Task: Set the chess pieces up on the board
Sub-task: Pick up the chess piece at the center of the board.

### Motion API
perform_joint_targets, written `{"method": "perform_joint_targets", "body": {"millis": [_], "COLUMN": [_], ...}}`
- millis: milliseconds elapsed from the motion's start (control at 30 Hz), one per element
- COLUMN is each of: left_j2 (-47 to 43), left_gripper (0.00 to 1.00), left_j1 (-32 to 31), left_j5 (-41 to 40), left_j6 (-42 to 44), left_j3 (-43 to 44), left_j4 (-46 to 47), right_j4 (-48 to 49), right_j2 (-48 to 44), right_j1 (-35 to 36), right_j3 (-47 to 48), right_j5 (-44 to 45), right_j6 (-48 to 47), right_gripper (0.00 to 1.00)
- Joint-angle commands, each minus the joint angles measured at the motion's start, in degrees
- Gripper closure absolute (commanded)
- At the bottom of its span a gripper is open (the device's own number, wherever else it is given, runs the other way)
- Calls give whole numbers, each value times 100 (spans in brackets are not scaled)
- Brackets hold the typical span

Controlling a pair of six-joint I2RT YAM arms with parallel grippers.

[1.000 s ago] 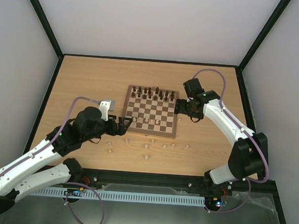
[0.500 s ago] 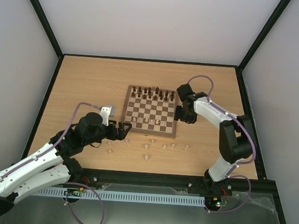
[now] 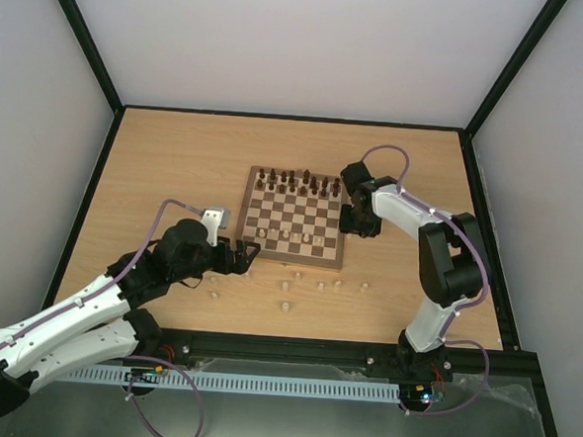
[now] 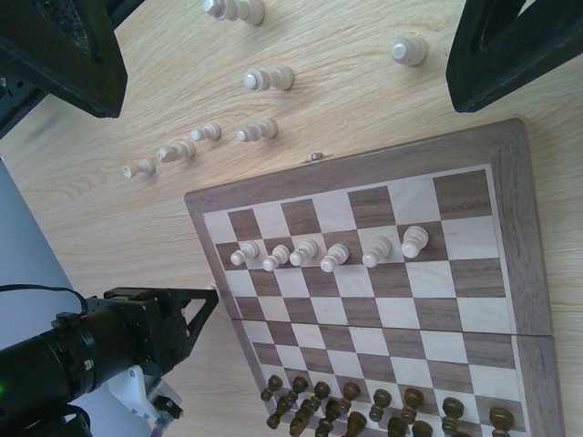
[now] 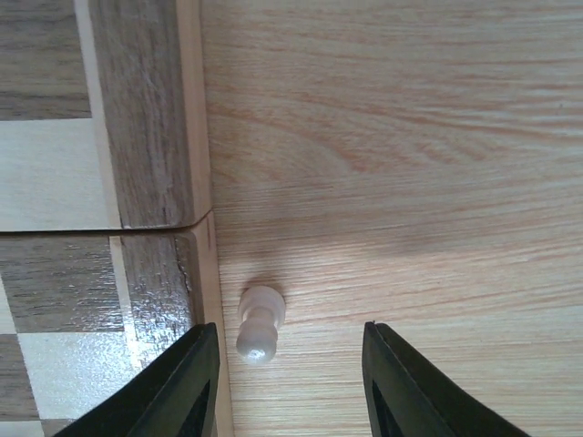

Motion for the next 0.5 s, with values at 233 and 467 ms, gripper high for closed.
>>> {"method": "perform_joint_targets", "body": {"millis": [233, 467], "left_j2": [89, 145], "left_gripper": [1, 1], "left_j1": [-25, -32], "left_j5": [71, 85], "left_j6": [-12, -64], "left_j3": [-165, -220], "left_j4": [270, 312], "right_j4": [-79, 32], "right_j2": [163, 218], "right_j1": [-13, -13], "right_j3": [18, -119], "right_j5": [36, -30], "right_j6": [-159, -191], "right_gripper": [64, 72]}}
